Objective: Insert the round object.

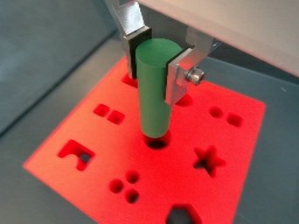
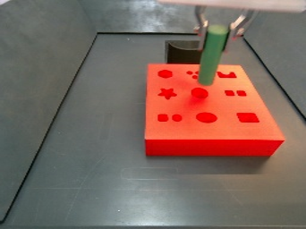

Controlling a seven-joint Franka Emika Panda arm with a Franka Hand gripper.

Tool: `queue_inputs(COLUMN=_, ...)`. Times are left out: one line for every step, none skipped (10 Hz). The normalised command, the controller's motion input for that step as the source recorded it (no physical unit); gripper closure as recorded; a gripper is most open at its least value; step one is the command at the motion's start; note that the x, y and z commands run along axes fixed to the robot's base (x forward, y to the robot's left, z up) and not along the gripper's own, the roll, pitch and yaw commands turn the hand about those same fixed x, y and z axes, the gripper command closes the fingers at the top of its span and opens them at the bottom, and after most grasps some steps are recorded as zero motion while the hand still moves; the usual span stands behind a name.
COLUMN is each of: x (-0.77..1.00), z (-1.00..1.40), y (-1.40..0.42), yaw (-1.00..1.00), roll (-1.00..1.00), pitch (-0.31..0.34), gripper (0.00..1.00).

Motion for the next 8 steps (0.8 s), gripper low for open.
queue_inputs(x=0.00, z=-0.33, y=-0.11, yaw=-0.36, roll=-0.12, pitch=0.000, gripper=1.00)
queue_inputs(x=0.11, z=-0.25, y=-0.07, yaw=-0.33, roll=-0.09, pitch=0.000, gripper=1.00)
queue_inputs(x=0.12, z=-0.22, y=0.00, yaw=-0.30, roll=-0.07, pitch=0.000, gripper=1.00)
queue_inputs(x=0.00, z=-0.22, y=0.00, yaw=-0.32, roll=0.00, pitch=0.000, gripper=1.00)
queue_inputs(x=-0.28, z=-0.19, y=0.08, yaw=-0.48, roll=0.00, pitch=0.056, gripper=1.00)
queue_inputs(x=-0.12, z=-0.11, y=0.03, yaw=-0.38, roll=0.00, pitch=0.041, gripper=1.00)
queue_inputs(x=-0.08, z=-0.14, y=0.04, yaw=-0.33, roll=0.00, pitch=0.037, gripper=1.00)
queue_inputs(x=0.06, z=-0.18, y=0.11, yaw=-0.27, roll=0.00, pitch=0.020, gripper=1.00)
